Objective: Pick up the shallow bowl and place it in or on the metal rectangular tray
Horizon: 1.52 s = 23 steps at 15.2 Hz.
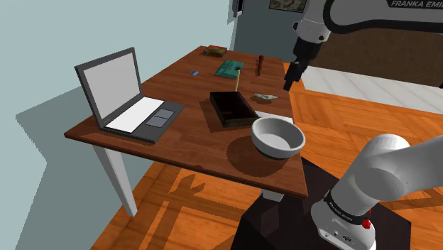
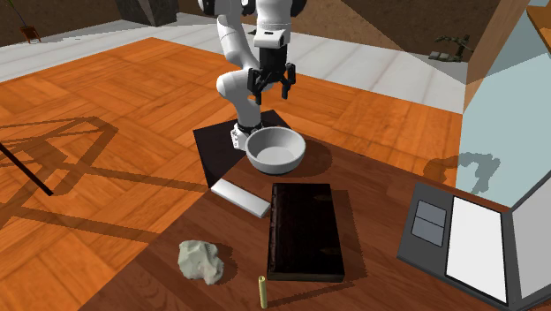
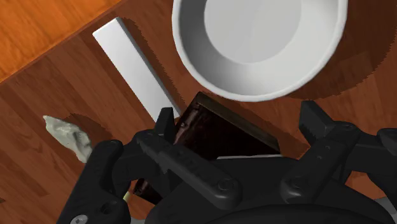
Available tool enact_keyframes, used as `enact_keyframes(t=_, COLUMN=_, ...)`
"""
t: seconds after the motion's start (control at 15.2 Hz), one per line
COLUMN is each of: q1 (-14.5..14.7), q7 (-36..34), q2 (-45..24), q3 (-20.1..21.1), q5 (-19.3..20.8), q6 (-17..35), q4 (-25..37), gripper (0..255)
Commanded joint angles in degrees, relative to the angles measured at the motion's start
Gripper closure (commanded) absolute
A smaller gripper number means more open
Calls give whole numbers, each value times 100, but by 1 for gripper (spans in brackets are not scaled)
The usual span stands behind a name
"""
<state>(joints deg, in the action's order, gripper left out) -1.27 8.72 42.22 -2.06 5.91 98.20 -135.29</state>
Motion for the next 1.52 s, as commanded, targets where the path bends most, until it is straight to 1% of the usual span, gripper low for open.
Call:
enact_keyframes(t=0.0, q1=0, q7=0, q2=0, q3=0, q5=0, q6=0, q4=0, gripper=0)
enact_keyframes(t=0.59, q1=349, q7=-869, q2=562, q3=758, q5=-385, q6=989, q4=-1639, gripper=0)
enact_keyframes(t=1.06, q1=790, q7=-1636, q2=543, q3=1487, q5=-835, q6=1902, q4=-2610, gripper=0)
enact_keyframes(t=1.12, q1=824, q7=-1693, q2=521, q3=1543, q5=-870, q6=1974, q4=-2666, gripper=0)
enact_keyframes(t=1.45, q1=797, q7=-1705, q2=308, q3=1578, q5=-871, q6=2468, q4=-2947, gripper=0)
